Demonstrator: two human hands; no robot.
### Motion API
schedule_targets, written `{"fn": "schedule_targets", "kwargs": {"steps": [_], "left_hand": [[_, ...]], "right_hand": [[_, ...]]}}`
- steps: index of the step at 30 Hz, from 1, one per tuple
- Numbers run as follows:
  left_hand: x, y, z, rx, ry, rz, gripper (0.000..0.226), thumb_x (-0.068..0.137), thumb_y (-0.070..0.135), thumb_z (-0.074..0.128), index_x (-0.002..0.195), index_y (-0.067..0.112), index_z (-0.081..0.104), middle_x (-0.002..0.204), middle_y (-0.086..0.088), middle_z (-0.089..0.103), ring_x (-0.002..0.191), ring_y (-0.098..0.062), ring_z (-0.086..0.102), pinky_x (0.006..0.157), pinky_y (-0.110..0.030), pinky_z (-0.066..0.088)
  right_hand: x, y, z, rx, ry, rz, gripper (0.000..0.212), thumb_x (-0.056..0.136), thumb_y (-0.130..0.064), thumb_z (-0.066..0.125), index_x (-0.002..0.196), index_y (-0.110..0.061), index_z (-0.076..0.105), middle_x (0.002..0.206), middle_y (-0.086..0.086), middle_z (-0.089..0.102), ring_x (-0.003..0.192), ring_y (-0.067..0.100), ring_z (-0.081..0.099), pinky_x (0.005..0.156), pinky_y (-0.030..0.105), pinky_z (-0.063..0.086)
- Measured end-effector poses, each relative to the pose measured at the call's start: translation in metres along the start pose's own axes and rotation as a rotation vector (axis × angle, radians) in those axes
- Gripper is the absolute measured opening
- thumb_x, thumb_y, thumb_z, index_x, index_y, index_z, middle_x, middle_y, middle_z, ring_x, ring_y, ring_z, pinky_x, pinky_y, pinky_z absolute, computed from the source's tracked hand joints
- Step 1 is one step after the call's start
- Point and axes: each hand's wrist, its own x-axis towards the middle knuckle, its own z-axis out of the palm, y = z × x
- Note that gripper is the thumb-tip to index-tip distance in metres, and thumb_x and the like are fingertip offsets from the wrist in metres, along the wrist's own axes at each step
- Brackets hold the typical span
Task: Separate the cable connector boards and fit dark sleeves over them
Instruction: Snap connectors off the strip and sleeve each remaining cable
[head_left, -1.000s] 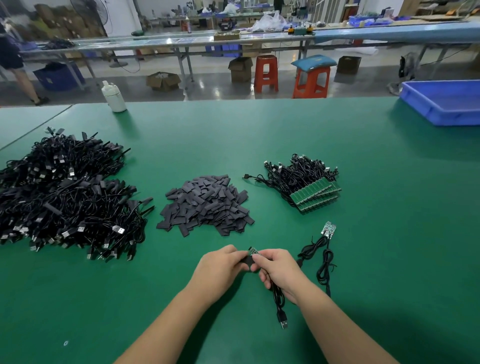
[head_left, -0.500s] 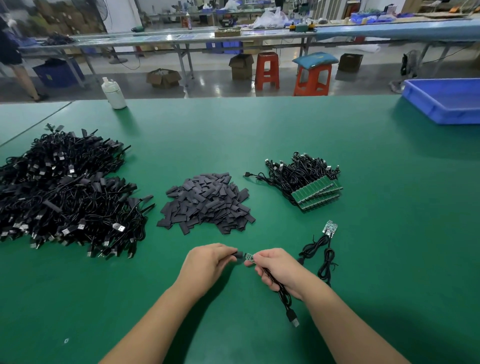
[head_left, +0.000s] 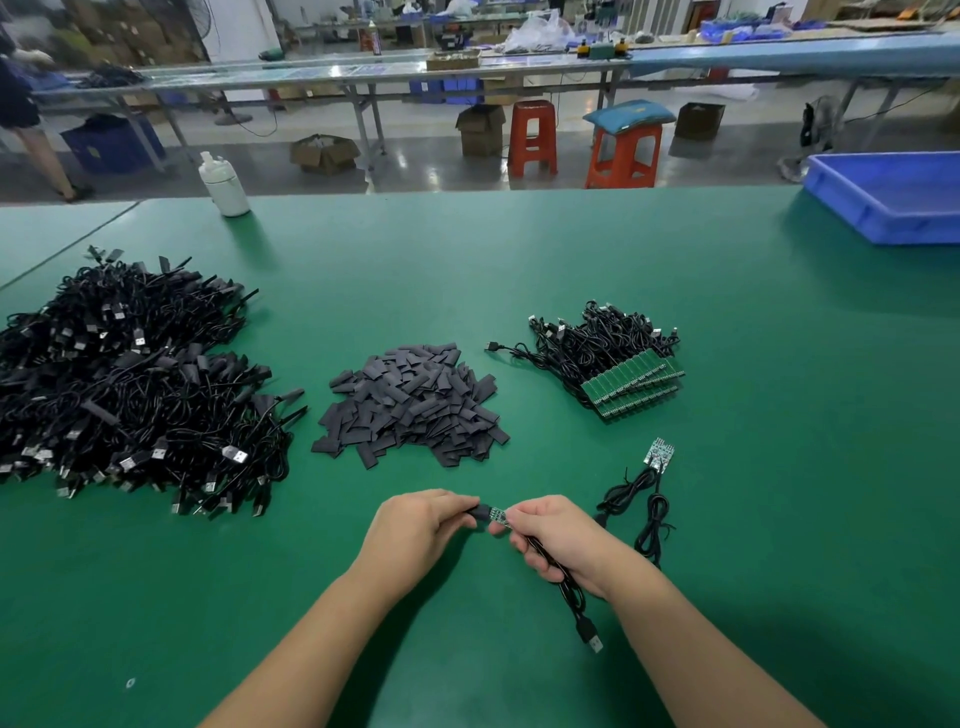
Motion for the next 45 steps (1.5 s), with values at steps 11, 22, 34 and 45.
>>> {"fn": "schedule_targets", "kwargs": {"steps": [11, 22, 34, 45], "left_hand": [[-0.002, 0.001, 0.000, -0.010, -0.016, -0.031, 0.020, 0.088, 0.032, 0.070, 0.107, 0.029, 0.074, 0.097, 0.012, 0.075, 0.086, -0.010, 0.069, 0.075, -0.022, 0.052], [0.001, 0.008, -0.007, 0.009, -0.070, 0.118, 0.019, 0.090, 0.015, 0.067, 0.107, 0.017, 0.074, 0.097, 0.011, 0.075, 0.085, -0.009, 0.070, 0.077, -0.022, 0.054], [-0.002, 0.009, -0.001, 0.054, -0.103, 0.086, 0.017, 0.092, 0.020, 0.063, 0.107, 0.022, 0.071, 0.096, 0.005, 0.069, 0.082, -0.015, 0.066, 0.074, -0.025, 0.051], [-0.004, 0.012, -0.001, -0.083, -0.032, -0.030, 0.014, 0.095, 0.018, 0.062, 0.102, 0.011, 0.072, 0.103, 0.000, 0.072, 0.096, -0.015, 0.065, 0.089, -0.026, 0.048]], "right_hand": [[-0.002, 0.000, 0.002, -0.054, -0.025, -0.006, 0.029, 0.104, -0.019, 0.046, 0.103, -0.001, 0.068, 0.062, -0.003, 0.051, 0.043, 0.009, 0.038, 0.035, 0.022, 0.025], [-0.004, 0.000, 0.004, -0.085, -0.019, -0.029, 0.029, 0.104, -0.018, 0.046, 0.104, 0.002, 0.066, 0.064, 0.000, 0.054, 0.043, 0.010, 0.041, 0.036, 0.023, 0.031], [-0.008, -0.001, 0.011, -0.232, 0.026, -0.100, 0.032, 0.106, -0.021, 0.043, 0.083, -0.013, 0.064, 0.044, -0.009, 0.050, 0.034, 0.007, 0.040, 0.040, 0.022, 0.036], [-0.007, 0.005, 0.024, -0.019, 0.162, -0.109, 0.020, 0.099, -0.012, 0.053, 0.100, -0.023, 0.070, 0.075, 0.001, 0.062, 0.059, 0.013, 0.057, 0.062, 0.027, 0.056]]}}
